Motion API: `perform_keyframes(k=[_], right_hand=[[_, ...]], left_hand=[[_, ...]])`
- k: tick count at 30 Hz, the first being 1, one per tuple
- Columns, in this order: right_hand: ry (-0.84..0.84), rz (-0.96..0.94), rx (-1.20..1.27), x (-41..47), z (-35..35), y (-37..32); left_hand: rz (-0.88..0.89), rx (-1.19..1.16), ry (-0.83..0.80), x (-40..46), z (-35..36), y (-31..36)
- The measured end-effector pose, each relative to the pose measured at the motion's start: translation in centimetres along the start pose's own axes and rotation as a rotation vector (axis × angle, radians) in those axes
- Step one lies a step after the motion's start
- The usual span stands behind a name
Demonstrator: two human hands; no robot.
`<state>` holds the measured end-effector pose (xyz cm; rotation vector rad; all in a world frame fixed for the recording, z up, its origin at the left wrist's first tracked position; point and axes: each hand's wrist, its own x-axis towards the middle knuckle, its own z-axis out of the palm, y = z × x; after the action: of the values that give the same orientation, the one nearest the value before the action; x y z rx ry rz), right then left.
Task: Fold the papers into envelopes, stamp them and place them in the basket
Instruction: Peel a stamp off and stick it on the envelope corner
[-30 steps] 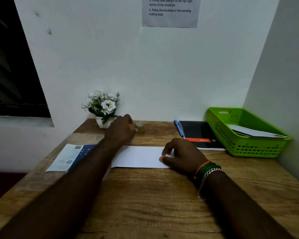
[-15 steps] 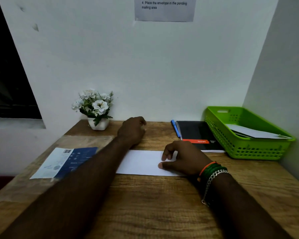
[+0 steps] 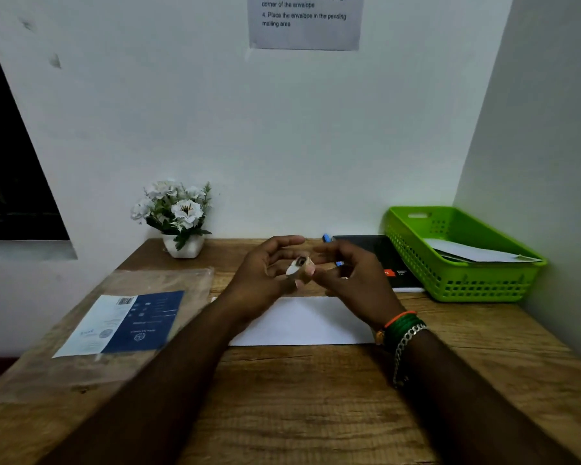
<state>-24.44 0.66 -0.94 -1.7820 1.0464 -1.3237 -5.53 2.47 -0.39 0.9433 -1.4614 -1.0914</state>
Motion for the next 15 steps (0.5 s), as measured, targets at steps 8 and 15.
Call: perform_keyframes(k=[8,15], right_hand=[[0.087,-0.075,0.084,0.13,0.34,-0.13],[0.099,-0.124,0.077,0.03,0.32,-0.25]], left_hand=[[0.057,-0.040,0.070,0.17,0.45,-0.21],[0.068,-0.028,0.058,0.26,0.40,-0.42]])
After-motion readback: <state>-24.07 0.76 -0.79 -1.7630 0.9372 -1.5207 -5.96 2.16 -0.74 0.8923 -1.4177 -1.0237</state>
